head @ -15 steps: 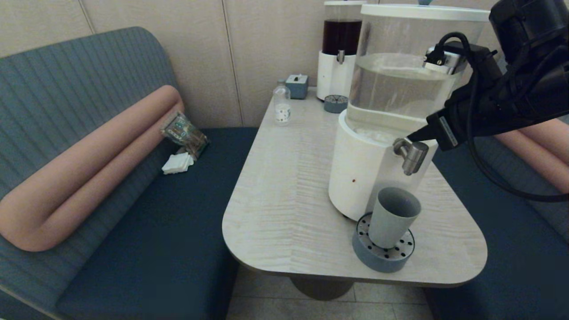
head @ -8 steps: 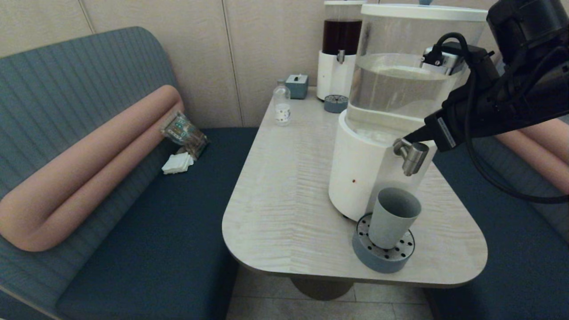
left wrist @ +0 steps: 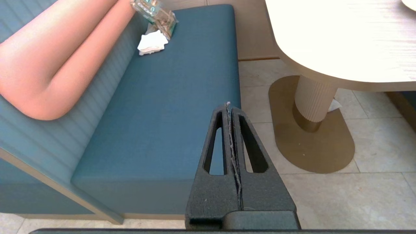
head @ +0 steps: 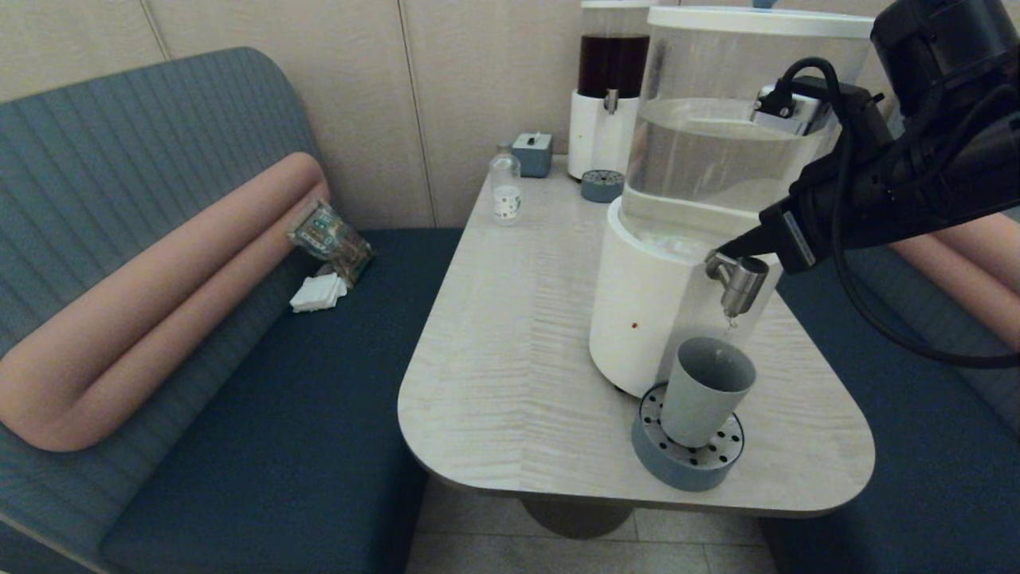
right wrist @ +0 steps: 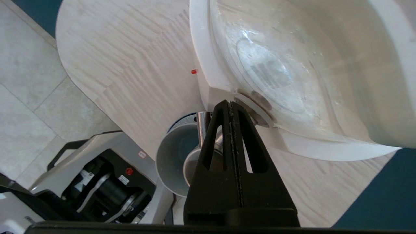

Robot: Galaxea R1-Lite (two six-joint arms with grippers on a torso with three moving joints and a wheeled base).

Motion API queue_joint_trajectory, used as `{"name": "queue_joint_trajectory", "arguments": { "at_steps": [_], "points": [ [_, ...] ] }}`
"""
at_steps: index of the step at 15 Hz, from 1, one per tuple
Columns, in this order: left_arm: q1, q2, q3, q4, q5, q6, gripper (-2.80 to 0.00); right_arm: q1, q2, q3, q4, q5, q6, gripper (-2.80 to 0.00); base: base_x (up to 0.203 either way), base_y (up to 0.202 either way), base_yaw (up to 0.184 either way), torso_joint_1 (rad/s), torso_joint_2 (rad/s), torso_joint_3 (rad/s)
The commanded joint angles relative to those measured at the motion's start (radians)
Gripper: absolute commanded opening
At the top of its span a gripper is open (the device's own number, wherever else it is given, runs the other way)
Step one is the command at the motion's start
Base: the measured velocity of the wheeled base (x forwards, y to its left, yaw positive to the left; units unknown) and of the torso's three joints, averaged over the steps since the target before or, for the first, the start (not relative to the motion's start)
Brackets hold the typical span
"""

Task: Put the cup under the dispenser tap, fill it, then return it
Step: Turn on the faucet

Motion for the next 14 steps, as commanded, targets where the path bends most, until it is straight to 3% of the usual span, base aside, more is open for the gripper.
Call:
{"name": "queue_joint_trajectory", "arguments": {
  "at_steps": [1,6,14],
  "points": [
    [0.000,0.001,0.000,0.000,0.000,0.000,-2.80,0.000,-0.010,0.004,0.008,0.011,-0.002,-2.80,0.000,0.000,0.000,0.000,0.00,0.000],
    [0.000,0.001,0.000,0.000,0.000,0.000,-2.80,-0.012,-0.023,0.014,0.006,0.017,0.000,-2.80,0.000,0.000,0.000,0.000,0.00,0.000],
    [0.000,0.001,0.000,-0.001,0.000,0.000,-2.80,-0.116,-0.072,0.076,-0.027,0.019,0.006,-2.80,0.000,0.000,0.000,0.000,0.00,0.000]
  ]
}}
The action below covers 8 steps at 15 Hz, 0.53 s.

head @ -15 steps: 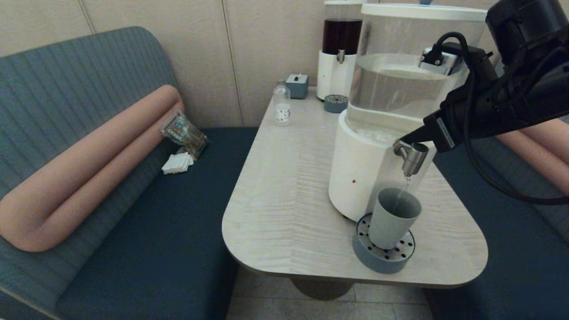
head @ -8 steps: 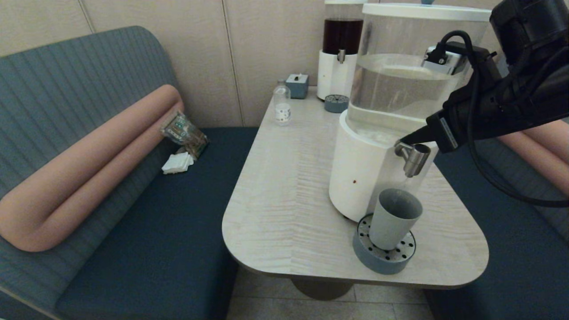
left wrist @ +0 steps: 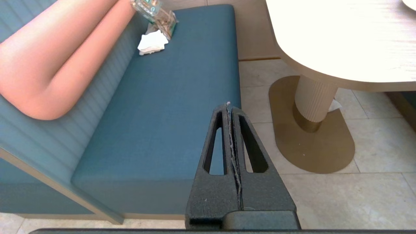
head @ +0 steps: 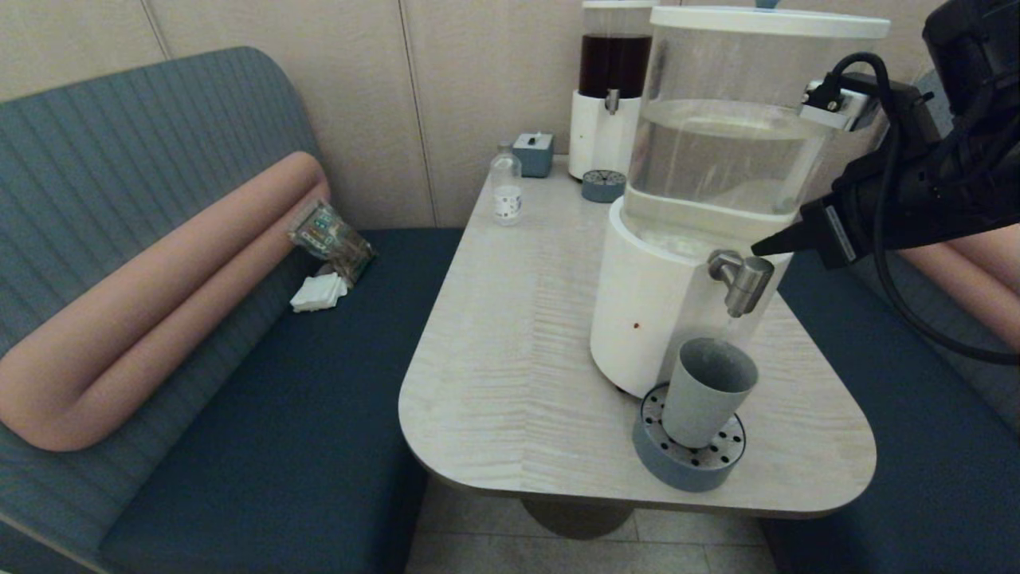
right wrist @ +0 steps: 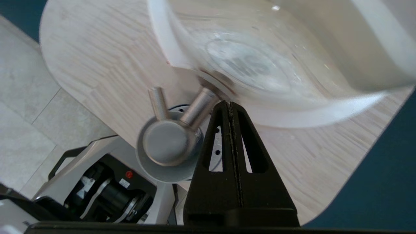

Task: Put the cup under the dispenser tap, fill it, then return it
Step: Turn on the faucet

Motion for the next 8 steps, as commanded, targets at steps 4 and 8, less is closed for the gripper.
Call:
{"name": "queue_joint_trajectory", "arguments": {
  "at_steps": [4,8],
  "points": [
    [0.001,0.001,0.000,0.000,0.000,0.001,-2.80,-0.043,-0.095,0.066,-0.009,-0.002,-0.003,-2.80,0.000,0.000,0.000,0.000,0.00,0.000],
    [0.001,0.001,0.000,0.000,0.000,0.001,-2.80,-0.136,-0.328,0.215,-0.015,-0.005,-0.004,-2.80,0.000,0.000,0.000,0.000,0.00,0.000]
  ]
}}
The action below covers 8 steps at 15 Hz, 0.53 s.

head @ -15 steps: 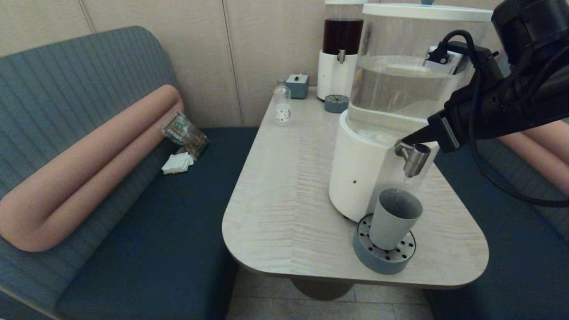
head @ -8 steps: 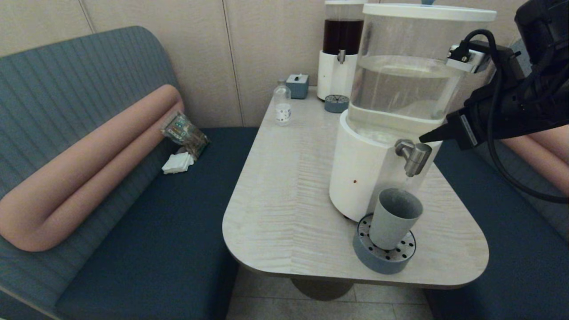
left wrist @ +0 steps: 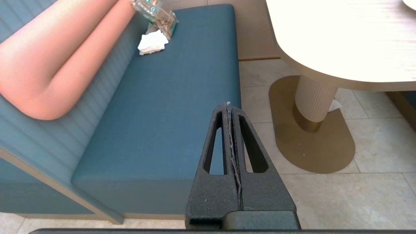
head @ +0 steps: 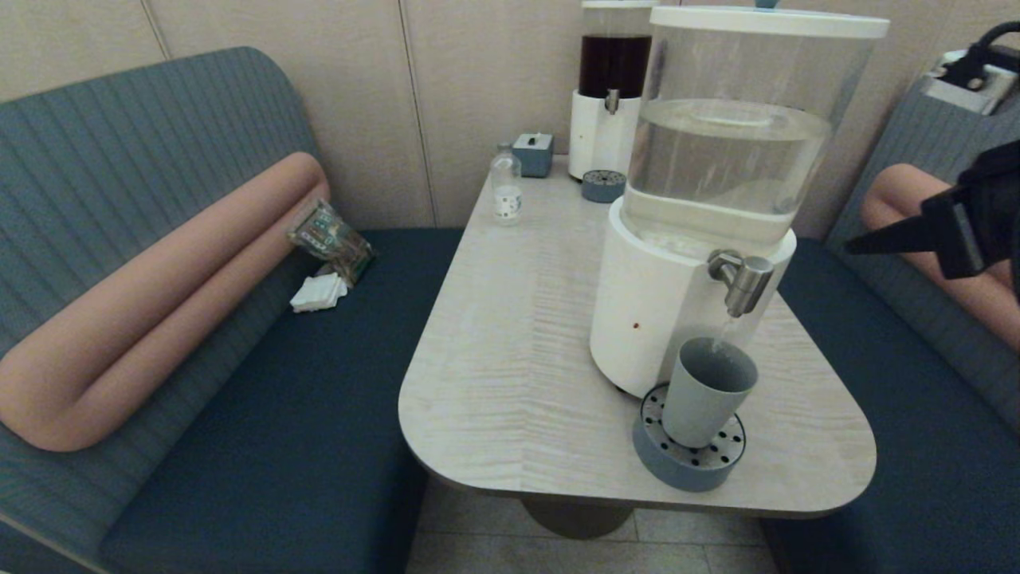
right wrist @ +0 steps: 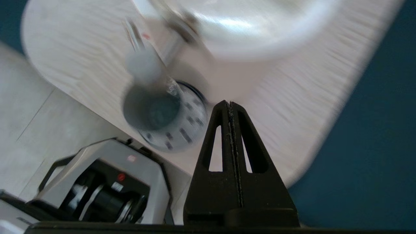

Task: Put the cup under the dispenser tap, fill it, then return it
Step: Turn on the faucet, then turn off the faucet

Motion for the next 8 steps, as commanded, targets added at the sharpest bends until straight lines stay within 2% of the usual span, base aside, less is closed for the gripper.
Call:
{"name": "queue_joint_trajectory", "arguments": {
  "at_steps": [1,3,4,8],
  "points": [
    [-0.001,0.001,0.000,-0.001,0.000,0.000,-2.80,-0.079,-0.178,0.080,-0.002,0.002,-0.001,-2.80,0.000,0.000,0.000,0.000,0.00,0.000],
    [0.000,0.001,0.000,0.000,0.000,0.000,-2.80,-0.191,-0.333,0.226,-0.037,0.004,0.002,-2.80,0.000,0.000,0.000,0.000,0.00,0.000],
    [0.000,0.001,0.000,0.000,0.000,0.000,-2.80,-0.217,-0.416,0.324,-0.082,0.004,0.003,-2.80,0.000,0.000,0.000,0.000,0.00,0.000],
    [0.000,0.001,0.000,0.000,0.000,0.000,-2.80,-0.254,-0.732,0.626,-0.270,-0.001,0.003,-2.80,0.000,0.000,0.000,0.000,0.00,0.000]
  ]
}}
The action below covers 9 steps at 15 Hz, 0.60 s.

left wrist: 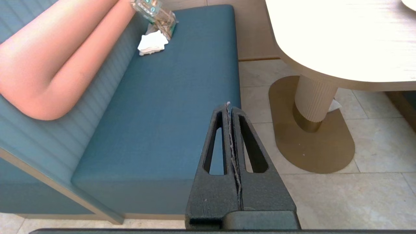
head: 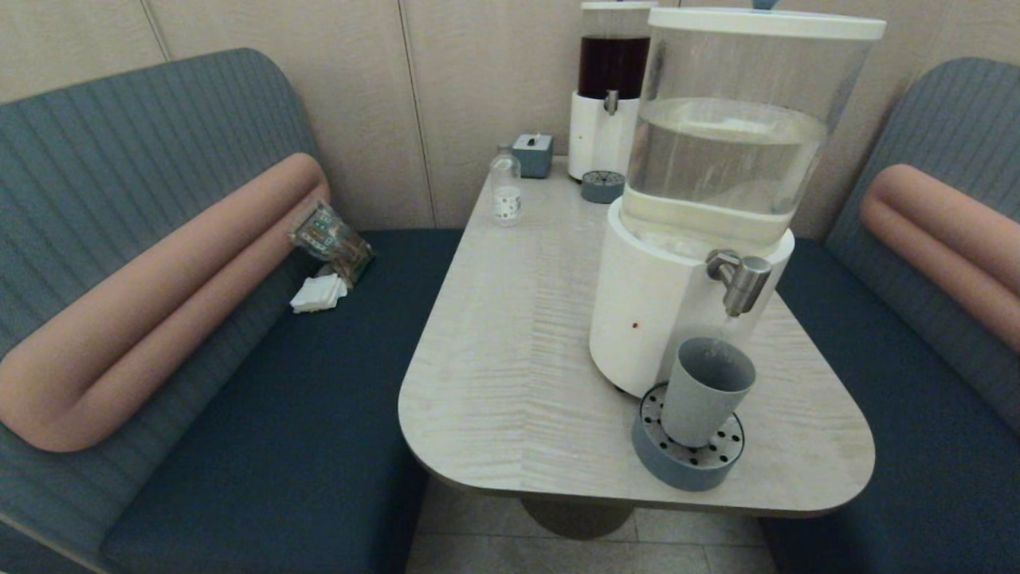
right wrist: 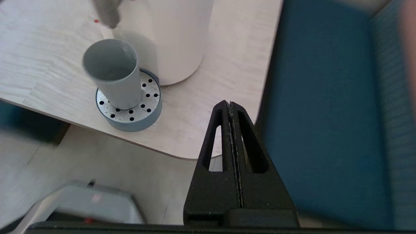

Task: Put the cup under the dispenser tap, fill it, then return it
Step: Turn off the faucet

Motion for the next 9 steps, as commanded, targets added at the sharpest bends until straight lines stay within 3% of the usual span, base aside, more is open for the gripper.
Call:
{"name": "queue_joint_trajectory", "arguments": {
  "at_steps": [1,5,9],
  "points": [
    [0.000,0.001,0.000,0.000,0.000,0.000,-2.80,-0.009,-0.215,0.119,-0.022,0.002,-0.002,-2.80,0.000,0.000,0.000,0.000,0.00,0.000],
    [0.000,0.001,0.000,0.000,0.000,0.000,-2.80,0.003,-0.506,0.327,-0.034,0.018,-0.003,-2.80,0.000,0.000,0.000,0.000,0.00,0.000],
    [0.000,0.001,0.000,0.000,0.000,0.000,-2.80,0.093,-0.753,0.477,0.073,0.029,0.004,-2.80,0.000,0.000,0.000,0.000,0.00,0.000]
  ]
}}
